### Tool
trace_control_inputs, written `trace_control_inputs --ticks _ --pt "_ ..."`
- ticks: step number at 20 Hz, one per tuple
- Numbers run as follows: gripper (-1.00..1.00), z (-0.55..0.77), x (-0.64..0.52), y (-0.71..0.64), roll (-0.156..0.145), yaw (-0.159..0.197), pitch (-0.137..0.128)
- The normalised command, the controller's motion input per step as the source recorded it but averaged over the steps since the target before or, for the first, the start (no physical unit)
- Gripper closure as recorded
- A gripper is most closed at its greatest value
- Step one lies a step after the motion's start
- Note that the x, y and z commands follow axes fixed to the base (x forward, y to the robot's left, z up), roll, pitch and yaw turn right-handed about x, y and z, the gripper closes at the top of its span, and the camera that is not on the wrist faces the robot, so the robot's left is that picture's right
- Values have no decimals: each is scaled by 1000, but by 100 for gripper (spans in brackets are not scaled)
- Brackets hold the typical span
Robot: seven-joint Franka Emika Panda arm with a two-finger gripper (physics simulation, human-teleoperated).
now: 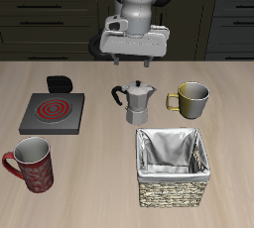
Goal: Place the moka pot on the stove and turn off the stove
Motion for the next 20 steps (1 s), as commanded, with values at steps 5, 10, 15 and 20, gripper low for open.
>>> trace_control_inputs --ticks 5,10,15,20 --pt "-100 -39 22 24 3 -13 3" --pt "-100 -157 13 41 4 -11 13" --pt "-100 -83 -23 137 27 26 -14" --pt "-100 -32 8 43 1 -10 -5"
